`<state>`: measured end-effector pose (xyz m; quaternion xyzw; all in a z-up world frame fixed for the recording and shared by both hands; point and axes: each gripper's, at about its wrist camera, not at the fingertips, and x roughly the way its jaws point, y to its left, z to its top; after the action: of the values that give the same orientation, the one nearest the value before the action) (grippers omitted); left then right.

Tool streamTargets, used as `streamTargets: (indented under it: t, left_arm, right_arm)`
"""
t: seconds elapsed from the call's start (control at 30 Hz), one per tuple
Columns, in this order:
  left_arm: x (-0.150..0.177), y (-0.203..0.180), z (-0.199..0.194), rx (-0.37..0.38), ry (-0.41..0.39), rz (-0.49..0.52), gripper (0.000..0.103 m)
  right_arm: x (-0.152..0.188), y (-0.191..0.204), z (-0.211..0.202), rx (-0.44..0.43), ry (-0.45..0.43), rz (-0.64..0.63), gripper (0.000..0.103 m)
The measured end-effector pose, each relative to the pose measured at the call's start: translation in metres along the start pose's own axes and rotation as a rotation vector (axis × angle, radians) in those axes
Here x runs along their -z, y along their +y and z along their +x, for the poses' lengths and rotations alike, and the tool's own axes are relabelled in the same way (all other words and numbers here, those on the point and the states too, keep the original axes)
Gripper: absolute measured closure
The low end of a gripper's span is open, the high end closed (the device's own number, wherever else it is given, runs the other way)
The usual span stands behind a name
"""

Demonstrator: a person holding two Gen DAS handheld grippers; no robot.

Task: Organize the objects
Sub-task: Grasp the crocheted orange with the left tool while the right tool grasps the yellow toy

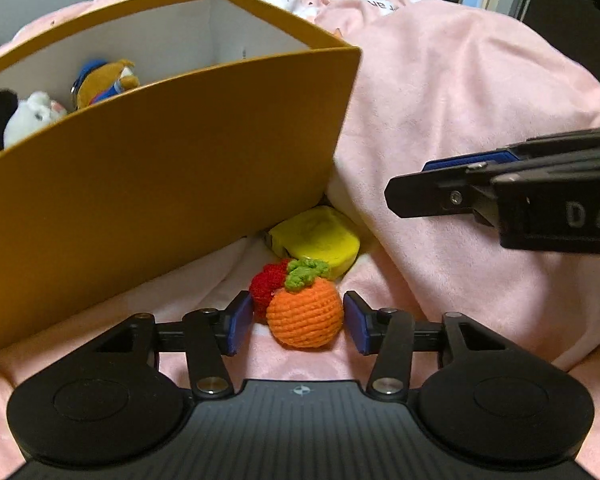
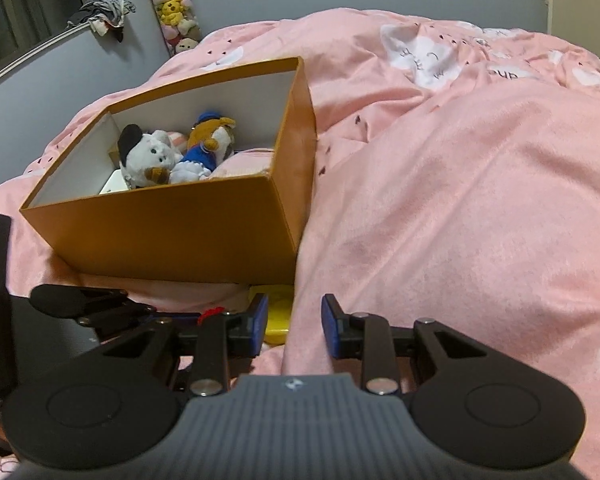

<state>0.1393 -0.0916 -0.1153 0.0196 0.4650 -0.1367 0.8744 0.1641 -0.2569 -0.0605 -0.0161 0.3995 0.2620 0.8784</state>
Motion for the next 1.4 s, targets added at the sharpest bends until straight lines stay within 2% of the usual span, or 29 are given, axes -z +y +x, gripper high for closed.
streamTargets:
  t: [0.07, 0.27, 0.33, 0.37, 0.5, 0.63, 0.77, 0.93, 1.17, 1.4]
  left_arm:
    - [0.002, 0.004, -0.007, -0.003, -0.01, -0.018, 0.056]
    - [0.015, 0.034, -0.042, -0.071, -0.049, -0.113, 0.058]
    - [0.018, 0.046, -0.051, -0.092, -0.066, -0.154, 0.058]
    - [0.019, 0.051, -0.054, -0.1, -0.072, -0.177, 0.058]
    - [0.018, 0.06, -0.055, -0.086, -0.083, -0.221, 0.058]
    - [0.02, 0.06, -0.055, -0.061, -0.083, -0.227, 0.058]
    - [0.019, 0.068, -0.046, -0.039, -0.071, -0.258, 0.058]
    - [0.024, 0.072, -0.043, -0.023, -0.062, -0.281, 0.058]
    - [0.022, 0.071, -0.05, -0.002, -0.071, -0.281, 0.058]
    - [0.016, 0.065, -0.083, 0.087, -0.107, -0.247, 0.058]
  right_arm:
    - [-0.001, 0.007, 0.0, -0.027, -0.011, -0.03, 0.071]
    - [-0.007, 0.028, 0.02, -0.052, 0.041, -0.084, 0.071]
    - [-0.008, 0.031, 0.03, -0.05, 0.067, -0.079, 0.068]
    - [-0.008, 0.032, 0.036, -0.045, 0.082, -0.081, 0.063]
    - [-0.009, 0.033, 0.062, 0.019, 0.153, -0.066, 0.05]
    - [-0.009, 0.022, 0.08, 0.077, 0.194, -0.018, 0.048]
    - [-0.008, 0.012, 0.09, 0.056, 0.216, 0.019, 0.044]
    - [-0.003, 0.016, 0.102, 0.052, 0.224, -0.03, 0.045]
    - [-0.003, 0.016, 0.088, 0.037, 0.222, -0.015, 0.047]
    - [0.0, 0.034, 0.028, 0.015, 0.164, -0.068, 0.048]
